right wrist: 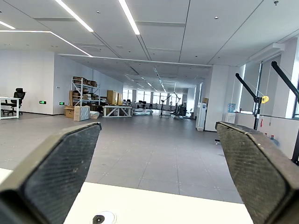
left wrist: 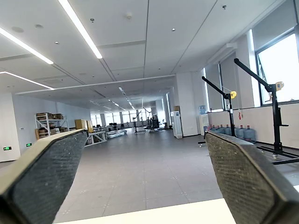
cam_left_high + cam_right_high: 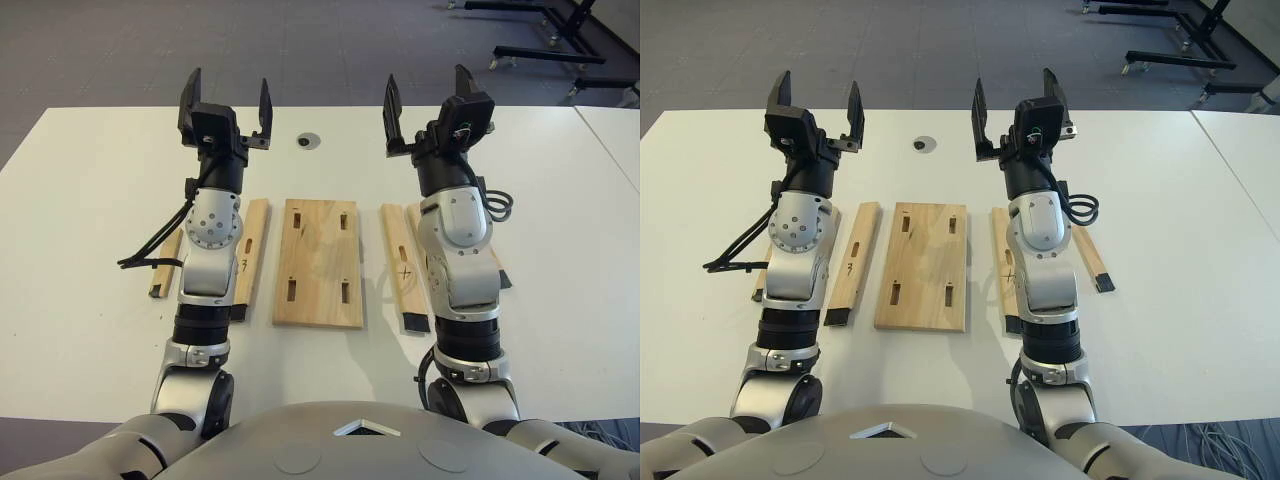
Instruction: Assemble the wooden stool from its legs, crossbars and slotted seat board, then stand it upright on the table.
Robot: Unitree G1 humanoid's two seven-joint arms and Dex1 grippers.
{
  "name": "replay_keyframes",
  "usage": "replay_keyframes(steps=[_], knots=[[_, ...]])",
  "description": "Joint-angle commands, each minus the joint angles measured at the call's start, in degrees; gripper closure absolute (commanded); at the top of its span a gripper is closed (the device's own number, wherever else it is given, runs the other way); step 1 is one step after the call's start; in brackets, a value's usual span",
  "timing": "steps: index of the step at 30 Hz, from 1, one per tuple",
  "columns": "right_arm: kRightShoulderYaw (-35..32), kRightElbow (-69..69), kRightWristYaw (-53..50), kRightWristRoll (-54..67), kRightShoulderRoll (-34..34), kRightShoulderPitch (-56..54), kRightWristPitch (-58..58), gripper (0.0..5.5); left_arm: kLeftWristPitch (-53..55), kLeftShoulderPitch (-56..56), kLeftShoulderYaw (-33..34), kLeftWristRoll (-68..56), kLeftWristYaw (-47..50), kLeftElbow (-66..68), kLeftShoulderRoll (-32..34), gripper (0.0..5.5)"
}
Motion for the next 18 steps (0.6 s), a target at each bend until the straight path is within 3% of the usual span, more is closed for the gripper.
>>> replay_keyframes(steps=[1,18], knots=[[-0.44,-0.31,-0.29,-0.12,0.09,-0.67,0.88,0.98,-0.12,-0.59,-0.11,-0.11,-0.46,-0.13,0.35,0.91],[0.49,4.22,1.57,0.91,0.91,-4.53,-0.06,0.98,2.80,1.83,-0.05,1.21,0.42,-4.80,0.39,0.91]])
